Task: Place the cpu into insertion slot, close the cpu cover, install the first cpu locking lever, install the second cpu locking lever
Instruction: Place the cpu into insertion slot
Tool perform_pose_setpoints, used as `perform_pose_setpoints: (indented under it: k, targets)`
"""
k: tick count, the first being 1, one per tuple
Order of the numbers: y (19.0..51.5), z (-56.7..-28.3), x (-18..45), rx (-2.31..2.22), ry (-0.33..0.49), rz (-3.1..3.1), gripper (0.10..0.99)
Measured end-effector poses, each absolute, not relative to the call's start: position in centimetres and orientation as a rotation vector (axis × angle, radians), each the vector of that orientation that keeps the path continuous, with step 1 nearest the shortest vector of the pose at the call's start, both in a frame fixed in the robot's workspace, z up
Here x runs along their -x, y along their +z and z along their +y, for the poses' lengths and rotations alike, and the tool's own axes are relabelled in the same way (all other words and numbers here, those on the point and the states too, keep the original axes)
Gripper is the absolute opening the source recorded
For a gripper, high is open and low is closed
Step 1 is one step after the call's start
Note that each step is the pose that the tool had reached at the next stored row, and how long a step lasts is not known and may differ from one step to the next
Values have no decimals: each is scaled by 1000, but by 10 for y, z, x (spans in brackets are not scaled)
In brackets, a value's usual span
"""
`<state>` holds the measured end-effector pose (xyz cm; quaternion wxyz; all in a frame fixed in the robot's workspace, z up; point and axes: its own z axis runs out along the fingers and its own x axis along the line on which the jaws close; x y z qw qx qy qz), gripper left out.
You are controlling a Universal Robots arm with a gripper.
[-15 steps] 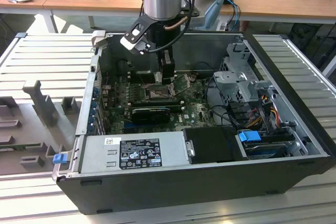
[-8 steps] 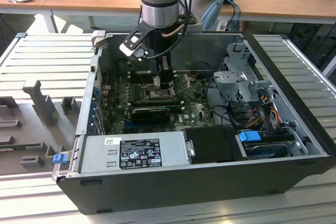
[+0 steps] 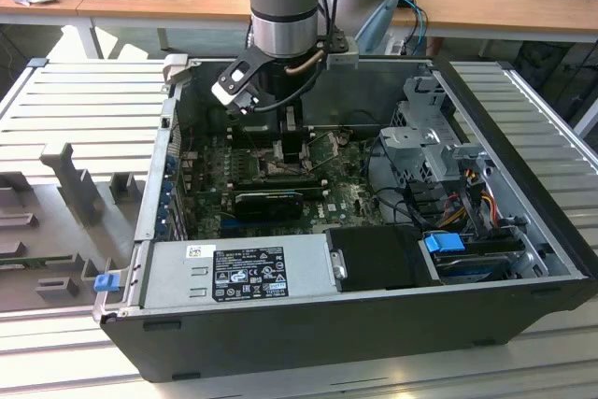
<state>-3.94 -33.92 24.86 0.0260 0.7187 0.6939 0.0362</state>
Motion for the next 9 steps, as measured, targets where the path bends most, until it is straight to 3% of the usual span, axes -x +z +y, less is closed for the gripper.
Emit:
perform_pose_setpoints:
  k: [9]
  targets:
    - [243,-339,39,-2227,112,2138,525]
